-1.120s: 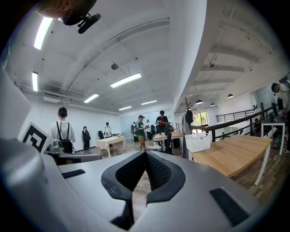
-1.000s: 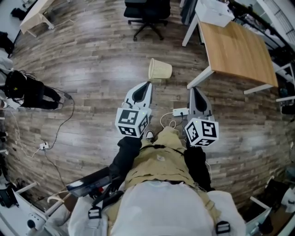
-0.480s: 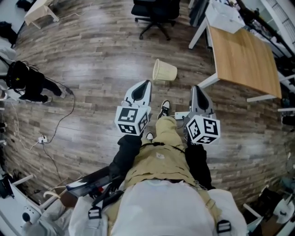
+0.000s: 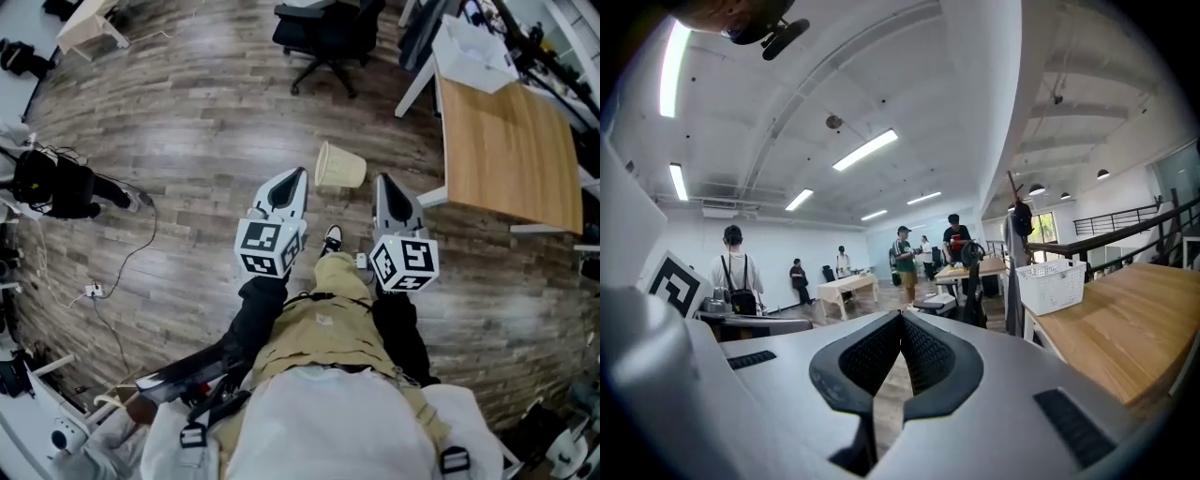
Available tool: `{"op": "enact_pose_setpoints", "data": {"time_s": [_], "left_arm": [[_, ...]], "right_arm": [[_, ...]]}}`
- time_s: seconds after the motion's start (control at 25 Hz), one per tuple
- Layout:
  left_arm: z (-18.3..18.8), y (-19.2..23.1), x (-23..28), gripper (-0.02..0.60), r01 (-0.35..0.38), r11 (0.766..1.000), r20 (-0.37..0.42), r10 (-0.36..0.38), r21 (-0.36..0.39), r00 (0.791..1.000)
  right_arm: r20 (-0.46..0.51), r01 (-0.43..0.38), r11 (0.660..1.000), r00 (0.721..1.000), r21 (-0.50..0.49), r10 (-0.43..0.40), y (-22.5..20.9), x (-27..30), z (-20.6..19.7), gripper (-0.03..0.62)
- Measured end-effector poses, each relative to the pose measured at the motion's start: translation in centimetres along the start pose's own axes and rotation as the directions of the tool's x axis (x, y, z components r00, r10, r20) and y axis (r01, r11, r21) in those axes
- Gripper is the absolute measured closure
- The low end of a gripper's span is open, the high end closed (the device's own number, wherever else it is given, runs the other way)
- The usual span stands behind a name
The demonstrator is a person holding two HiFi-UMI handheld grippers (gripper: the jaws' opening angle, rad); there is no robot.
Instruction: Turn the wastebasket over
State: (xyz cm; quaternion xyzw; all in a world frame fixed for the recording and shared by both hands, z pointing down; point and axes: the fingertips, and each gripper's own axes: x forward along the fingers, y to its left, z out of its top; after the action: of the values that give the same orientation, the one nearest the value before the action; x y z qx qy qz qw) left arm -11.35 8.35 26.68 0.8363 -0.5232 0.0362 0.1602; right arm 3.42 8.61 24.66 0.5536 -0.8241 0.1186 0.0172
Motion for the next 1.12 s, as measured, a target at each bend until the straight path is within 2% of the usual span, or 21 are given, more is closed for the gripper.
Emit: {"op": "enact_pose_setpoints", "data": {"time_s": [0.2,0.36,0.52,0.72,0.92,1.12], "left_arm": [[0.6,-0.4,7.9,0.58,0.027,1.0,-0.049,-0.027,0.001,0.998],[0.9,-0.6,12.2,0.58,0.021,1.0,-0.066,-0.02,0.005,0.998],[0.5,-0.2,14.8,0.58,0.008,1.0,-0.099,-0.009,-0.004,0.995],[-0.4,1.2,16.8,0.58,0.001,0.999,-0.142,-0.006,-0.037,0.99],[-4.1,2.8,18.7,0.58,0.006,0.997,-0.219,-0.022,-0.075,0.975],[-9.7,4.6,20.4,0.58,0.026,0.982,-0.339,-0.09,-0.189,0.936]], "right_arm": [[-0.038,-0.027,1.0,0.999,0.012,0.027,-4.4,5.5,0.6,0.574],[-0.052,-0.059,0.998,0.997,0.009,0.059,-6.6,9.0,1.0,0.574],[-0.074,-0.064,0.998,0.995,0.019,0.065,-8.2,11.0,1.1,0.574],[-0.135,-0.031,0.998,0.99,0.051,0.037,-9.2,12.5,-0.4,0.574],[-0.222,0.034,0.996,0.975,0.087,-0.014,-10.9,13.6,-4.2,0.574],[-0.326,0.098,0.99,0.943,0.102,-0.06,-12.0,14.4,-8.9,0.574]]}}
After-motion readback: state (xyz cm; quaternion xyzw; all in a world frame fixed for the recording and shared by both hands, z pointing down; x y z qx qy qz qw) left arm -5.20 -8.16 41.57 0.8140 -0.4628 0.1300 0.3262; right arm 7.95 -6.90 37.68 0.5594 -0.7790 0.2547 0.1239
